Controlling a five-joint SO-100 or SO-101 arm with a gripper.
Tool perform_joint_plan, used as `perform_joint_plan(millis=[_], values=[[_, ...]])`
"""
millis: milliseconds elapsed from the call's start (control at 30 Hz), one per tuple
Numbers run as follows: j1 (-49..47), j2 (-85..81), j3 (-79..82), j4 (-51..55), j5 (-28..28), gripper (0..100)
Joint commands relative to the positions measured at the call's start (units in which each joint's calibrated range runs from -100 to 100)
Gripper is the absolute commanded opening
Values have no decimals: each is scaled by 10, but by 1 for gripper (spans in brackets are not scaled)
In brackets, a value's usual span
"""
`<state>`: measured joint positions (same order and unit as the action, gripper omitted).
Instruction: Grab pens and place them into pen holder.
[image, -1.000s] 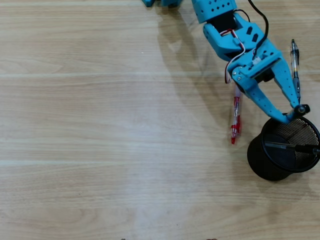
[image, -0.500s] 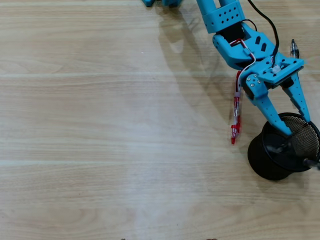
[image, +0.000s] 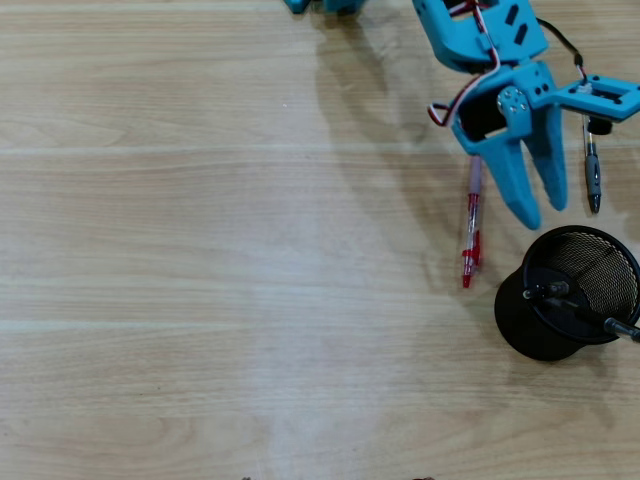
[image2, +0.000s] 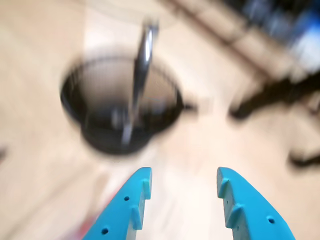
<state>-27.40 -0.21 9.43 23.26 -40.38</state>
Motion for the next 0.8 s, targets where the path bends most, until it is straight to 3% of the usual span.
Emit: perform_joint_plan(millis=[0,133,267,433,767], values=[[30,-34,-41,504,-120,15],[-38,-24,-11,498,-263,15],[-97,2,40,370,-352,15],[-108,71,61,227,-352,15],[-100,177,57,146,-351,15]])
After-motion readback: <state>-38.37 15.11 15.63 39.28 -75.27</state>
